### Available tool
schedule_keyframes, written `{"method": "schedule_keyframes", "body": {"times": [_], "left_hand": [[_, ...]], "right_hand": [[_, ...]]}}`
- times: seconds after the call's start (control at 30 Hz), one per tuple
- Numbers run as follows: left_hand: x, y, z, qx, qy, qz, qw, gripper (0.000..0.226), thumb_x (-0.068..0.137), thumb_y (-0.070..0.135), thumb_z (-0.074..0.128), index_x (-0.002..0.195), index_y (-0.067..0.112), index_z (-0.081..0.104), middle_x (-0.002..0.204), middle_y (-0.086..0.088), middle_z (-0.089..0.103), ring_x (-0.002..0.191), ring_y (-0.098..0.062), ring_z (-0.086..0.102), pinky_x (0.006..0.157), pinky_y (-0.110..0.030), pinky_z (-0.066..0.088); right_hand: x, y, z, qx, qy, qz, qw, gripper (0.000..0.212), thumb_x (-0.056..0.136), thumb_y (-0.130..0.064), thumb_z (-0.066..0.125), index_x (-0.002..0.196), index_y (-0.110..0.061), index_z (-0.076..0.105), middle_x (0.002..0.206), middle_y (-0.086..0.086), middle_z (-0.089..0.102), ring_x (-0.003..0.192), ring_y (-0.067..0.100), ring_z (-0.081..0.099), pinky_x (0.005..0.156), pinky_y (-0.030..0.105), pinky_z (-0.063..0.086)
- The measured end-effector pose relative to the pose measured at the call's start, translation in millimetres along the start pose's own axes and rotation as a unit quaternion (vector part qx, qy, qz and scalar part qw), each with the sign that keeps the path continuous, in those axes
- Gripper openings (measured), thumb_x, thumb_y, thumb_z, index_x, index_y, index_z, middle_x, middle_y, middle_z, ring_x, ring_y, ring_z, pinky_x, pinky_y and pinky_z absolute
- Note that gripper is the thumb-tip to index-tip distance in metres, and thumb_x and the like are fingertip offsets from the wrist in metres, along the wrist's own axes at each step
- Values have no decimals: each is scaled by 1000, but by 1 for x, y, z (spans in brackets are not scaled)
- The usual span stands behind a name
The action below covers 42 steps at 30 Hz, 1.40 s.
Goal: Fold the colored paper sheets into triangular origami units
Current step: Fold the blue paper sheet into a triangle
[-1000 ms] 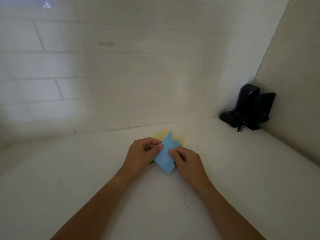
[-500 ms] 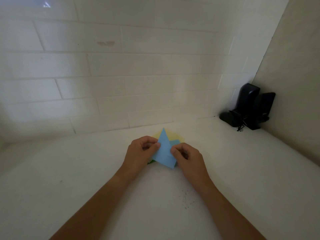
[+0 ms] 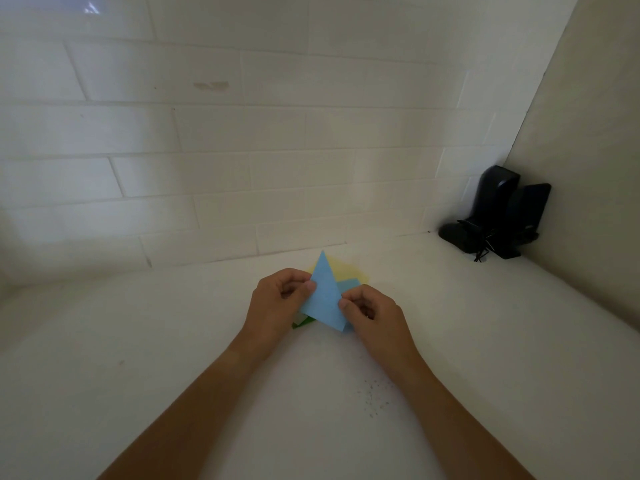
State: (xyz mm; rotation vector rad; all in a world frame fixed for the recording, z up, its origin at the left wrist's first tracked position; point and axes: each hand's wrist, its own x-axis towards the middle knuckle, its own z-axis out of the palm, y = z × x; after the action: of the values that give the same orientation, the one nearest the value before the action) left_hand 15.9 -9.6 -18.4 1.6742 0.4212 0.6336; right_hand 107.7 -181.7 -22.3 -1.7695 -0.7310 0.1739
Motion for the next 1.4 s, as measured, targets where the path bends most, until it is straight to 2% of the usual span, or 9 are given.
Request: {"method": "schedule_keyframes", "body": {"times": [0.27,0.37,0.5,0.6,0.73,0.87,1.1,1.27,1.4], "left_hand": [[-1,0,0,-8,-6,-9,1000,7,96,21,73,99,16,76,90,-6,78,84,-17,73,71,-33,56],[-2,-1,1,-8,-47,-5,999,7,96,22,74,97,16,77,91,-9,78,86,-19,72,75,-34,55],[-4,-1,6,6,-106,-7,994,9,94,26,75,99,19,77,92,-11,77,87,-18,72,79,-34,52],[-5,4,7,11,-99,-3,995,10,93,28,75,98,20,76,90,-4,77,85,-13,71,76,-29,52],[-7,10,7,2,-84,22,996,8,96,23,72,96,16,76,87,0,76,79,-8,69,71,-21,52],[-7,10,5,-8,-87,19,996,10,97,22,72,95,12,76,86,-5,75,76,-10,67,69,-22,51],[-9,12,6,-26,-101,2,995,14,96,23,72,96,10,78,86,-4,76,77,-8,68,69,-20,51],[-10,15,8,-50,-92,-4,995,13,95,15,72,95,3,79,79,-1,74,68,-4,66,63,-15,49],[-11,15,7,-58,-92,-5,994,13,94,14,74,96,3,80,86,-8,77,74,-9,70,66,-17,52]], "right_hand": [[1,1,0,3,8,4,1000,12,96,-21,70,84,-24,70,81,-6,70,71,4,59,61,17,44],[0,-2,1,23,17,-5,1000,9,97,-26,70,88,-23,70,80,-11,70,71,1,60,62,18,46],[0,0,-1,8,21,-22,999,21,98,-25,68,79,-21,62,70,-11,62,63,1,51,58,17,39],[-1,-1,-1,3,0,-32,999,19,97,-24,69,80,-18,65,74,-3,63,65,3,52,59,18,40],[-3,-3,0,-21,-53,-58,997,18,98,-24,69,81,-19,66,73,-2,64,63,4,53,58,17,39],[-3,-1,1,-38,-44,-66,996,16,96,-21,70,81,-20,66,72,-3,64,63,3,53,58,16,39],[-3,-5,2,-44,-21,-79,996,18,99,-22,67,81,-21,67,69,-16,61,62,1,52,58,14,39],[-3,-5,2,-54,-30,-87,994,21,99,-22,67,78,-23,64,68,-18,59,61,1,53,57,13,38],[-3,-4,3,-53,-39,-81,995,20,98,-26,68,78,-25,66,69,-16,60,62,1,52,58,15,39]]}}
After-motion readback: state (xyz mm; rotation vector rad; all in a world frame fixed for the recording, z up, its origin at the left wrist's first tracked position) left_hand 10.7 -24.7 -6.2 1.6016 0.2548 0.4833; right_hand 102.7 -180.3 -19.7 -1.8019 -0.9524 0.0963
